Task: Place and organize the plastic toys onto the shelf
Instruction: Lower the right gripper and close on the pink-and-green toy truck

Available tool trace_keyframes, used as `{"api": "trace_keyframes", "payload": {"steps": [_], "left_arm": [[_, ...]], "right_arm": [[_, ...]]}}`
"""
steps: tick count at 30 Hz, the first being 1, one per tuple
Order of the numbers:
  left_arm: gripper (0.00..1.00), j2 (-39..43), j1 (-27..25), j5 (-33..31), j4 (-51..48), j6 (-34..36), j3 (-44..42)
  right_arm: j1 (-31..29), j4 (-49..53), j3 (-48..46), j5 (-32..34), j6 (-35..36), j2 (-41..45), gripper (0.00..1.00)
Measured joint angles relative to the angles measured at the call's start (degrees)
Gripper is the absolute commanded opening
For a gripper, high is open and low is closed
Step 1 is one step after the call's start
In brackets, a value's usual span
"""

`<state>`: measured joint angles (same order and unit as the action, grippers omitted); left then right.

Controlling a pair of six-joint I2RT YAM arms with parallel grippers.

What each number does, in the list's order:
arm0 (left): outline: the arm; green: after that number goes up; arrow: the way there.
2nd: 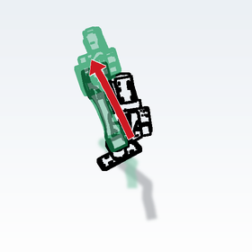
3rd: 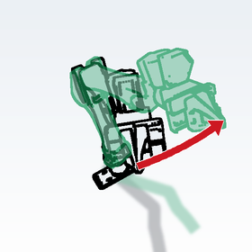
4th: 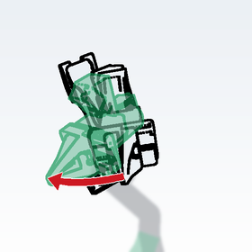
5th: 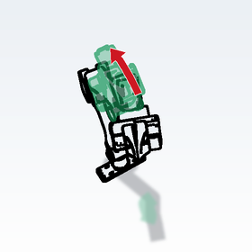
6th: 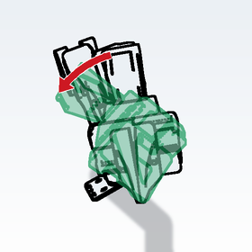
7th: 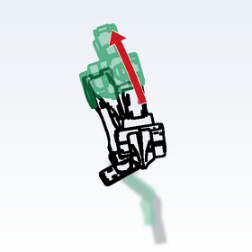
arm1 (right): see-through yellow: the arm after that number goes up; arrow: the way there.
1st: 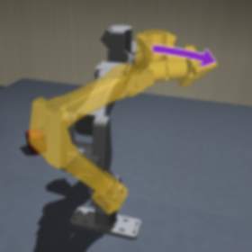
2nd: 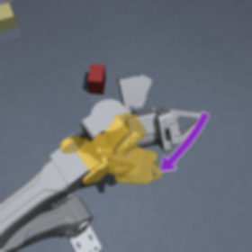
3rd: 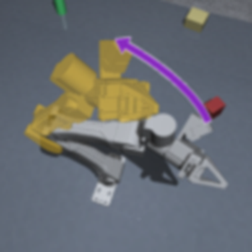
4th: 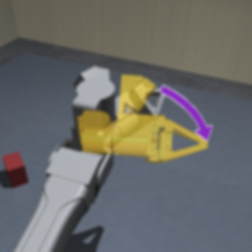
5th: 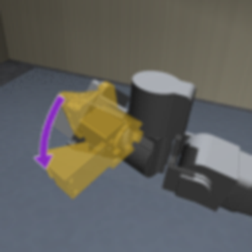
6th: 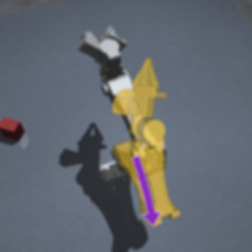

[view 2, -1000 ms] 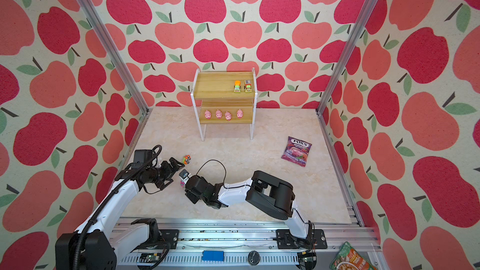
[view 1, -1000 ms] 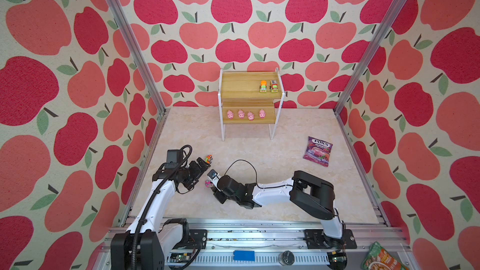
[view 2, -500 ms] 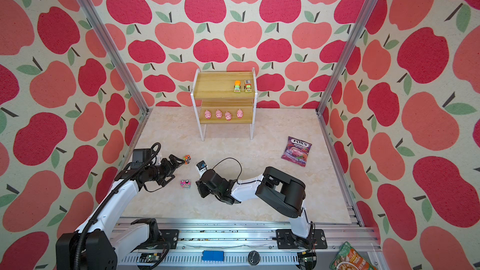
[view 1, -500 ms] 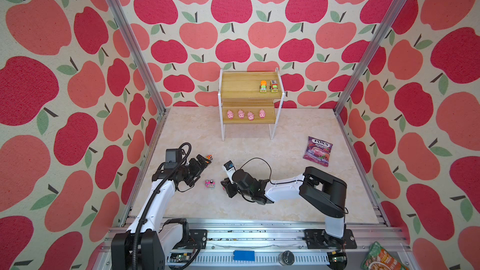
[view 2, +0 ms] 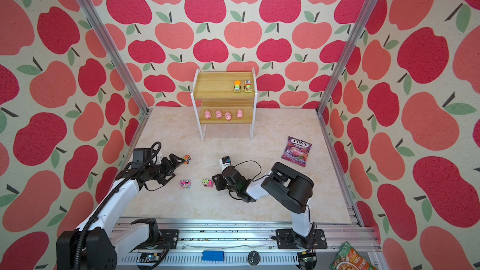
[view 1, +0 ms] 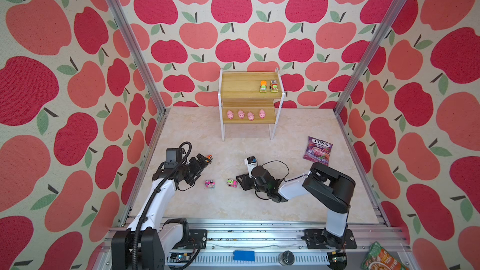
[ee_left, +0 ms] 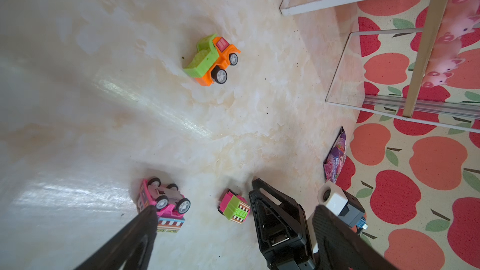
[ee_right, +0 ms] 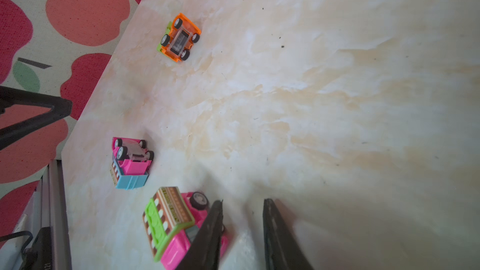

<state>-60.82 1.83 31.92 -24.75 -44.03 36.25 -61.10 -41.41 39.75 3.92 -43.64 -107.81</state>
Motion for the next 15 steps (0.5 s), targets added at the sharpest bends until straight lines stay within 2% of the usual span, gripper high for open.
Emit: {"api": "trace_keyframes", "payload": {"steps": [4, 9, 15], "left_arm": [[0.96, -0.11, -1.07, -1.36, -0.02, 0.22, 0.00], [0.96, -0.33, -4.15, -4.52, -0.13, 0.50, 0.00], [0.96, -0.72, -7.93, -8.55, -0.31, 1.33, 0.02]], "right_arm": [[0.04, -0.46, -2.21, 0.55, 2.29, 2.34, 0.46], [0.70, -0.11, -3.67, -0.50, 12.48, 6.73, 0.65], [0.79, 3.06, -2.67, -4.33, 27.58, 8.85, 0.68]]}}
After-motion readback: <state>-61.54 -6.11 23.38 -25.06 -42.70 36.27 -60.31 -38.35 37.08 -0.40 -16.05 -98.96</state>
